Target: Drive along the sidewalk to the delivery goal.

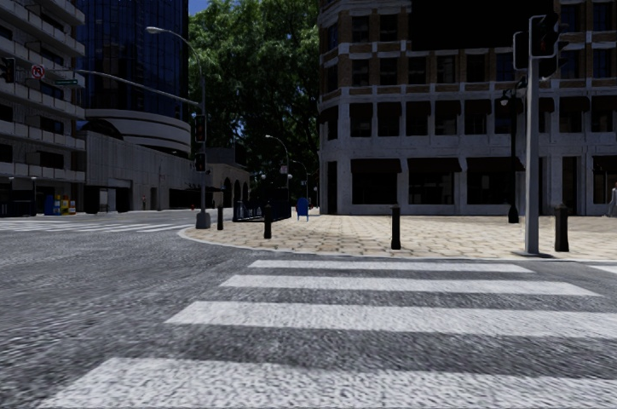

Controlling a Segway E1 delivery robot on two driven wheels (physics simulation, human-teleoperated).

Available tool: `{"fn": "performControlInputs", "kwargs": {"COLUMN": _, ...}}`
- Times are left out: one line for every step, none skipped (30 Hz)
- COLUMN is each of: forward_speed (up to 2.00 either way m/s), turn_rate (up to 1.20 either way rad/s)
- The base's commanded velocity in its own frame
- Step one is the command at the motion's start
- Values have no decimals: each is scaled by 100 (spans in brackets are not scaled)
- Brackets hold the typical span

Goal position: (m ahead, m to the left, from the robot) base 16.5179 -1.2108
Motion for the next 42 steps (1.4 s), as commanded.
{"fn": "performControlInputs", "kwargs": {"forward_speed": 200, "turn_rate": 0}}
{"fn": "performControlInputs", "kwargs": {"forward_speed": 200, "turn_rate": 0}}
{"fn": "performControlInputs", "kwargs": {"forward_speed": 200, "turn_rate": 0}}
{"fn": "performControlInputs", "kwargs": {"forward_speed": 200, "turn_rate": 0}}
{"fn": "performControlInputs", "kwargs": {"forward_speed": 200, "turn_rate": 0}}
{"fn": "performControlInputs", "kwargs": {"forward_speed": 200, "turn_rate": 0}}
{"fn": "performControlInputs", "kwargs": {"forward_speed": 200, "turn_rate": 0}}
{"fn": "performControlInputs", "kwargs": {"forward_speed": 200, "turn_rate": 0}}
{"fn": "performControlInputs", "kwargs": {"forward_speed": 200, "turn_rate": 0}}
{"fn": "performControlInputs", "kwargs": {"forward_speed": 200, "turn_rate": 0}}
{"fn": "performControlInputs", "kwargs": {"forward_speed": 200, "turn_rate": 0}}
{"fn": "performControlInputs", "kwargs": {"forward_speed": 200, "turn_rate": 0}}
{"fn": "performControlInputs", "kwargs": {"forward_speed": 200, "turn_rate": 0}}
{"fn": "performControlInputs", "kwargs": {"forward_speed": 200, "turn_rate": 0}}
{"fn": "performControlInputs", "kwargs": {"forward_speed": 200, "turn_rate": 0}}
{"fn": "performControlInputs", "kwargs": {"forward_speed": 200, "turn_rate": 0}}
{"fn": "performControlInputs", "kwargs": {"forward_speed": 200, "turn_rate": 0}}
{"fn": "performControlInputs", "kwargs": {"forward_speed": 200, "turn_rate": 0}}
{"fn": "performControlInputs", "kwargs": {"forward_speed": 200, "turn_rate": 0}}
{"fn": "performControlInputs", "kwargs": {"forward_speed": 200, "turn_rate": 0}}
{"fn": "performControlInputs", "kwargs": {"forward_speed": 200, "turn_rate": 0}}
{"fn": "performControlInputs", "kwargs": {"forward_speed": 200, "turn_rate": 0}}
{"fn": "performControlInputs", "kwargs": {"forward_speed": 200, "turn_rate": 0}}
{"fn": "performControlInputs", "kwargs": {"forward_speed": 200, "turn_rate": 0}}
{"fn": "performControlInputs", "kwargs": {"forward_speed": 200, "turn_rate": 0}}
{"fn": "performControlInputs", "kwargs": {"forward_speed": 200, "turn_rate": 0}}
{"fn": "performControlInputs", "kwargs": {"forward_speed": 200, "turn_rate": 0}}
{"fn": "performControlInputs", "kwargs": {"forward_speed": 200, "turn_rate": 0}}
{"fn": "performControlInputs", "kwargs": {"forward_speed": 200, "turn_rate": 0}}
{"fn": "performControlInputs", "kwargs": {"forward_speed": 200, "turn_rate": 0}}
{"fn": "performControlInputs", "kwargs": {"forward_speed": 200, "turn_rate": 0}}
{"fn": "performControlInputs", "kwargs": {"forward_speed": 200, "turn_rate": 0}}
{"fn": "performControlInputs", "kwargs": {"forward_speed": 200, "turn_rate": 0}}
{"fn": "performControlInputs", "kwargs": {"forward_speed": 200, "turn_rate": 0}}
{"fn": "performControlInputs", "kwargs": {"forward_speed": 200, "turn_rate": 0}}
{"fn": "performControlInputs", "kwargs": {"forward_speed": 200, "turn_rate": 0}}
{"fn": "performControlInputs", "kwargs": {"forward_speed": 200, "turn_rate": 0}}
{"fn": "performControlInputs", "kwargs": {"forward_speed": 200, "turn_rate": 0}}
{"fn": "performControlInputs", "kwargs": {"forward_speed": 200, "turn_rate": 0}}
{"fn": "performControlInputs", "kwargs": {"forward_speed": 200, "turn_rate": 0}}
{"fn": "performControlInputs", "kwargs": {"forward_speed": 200, "turn_rate": 0}}
{"fn": "performControlInputs", "kwargs": {"forward_speed": 200, "turn_rate": 0}}
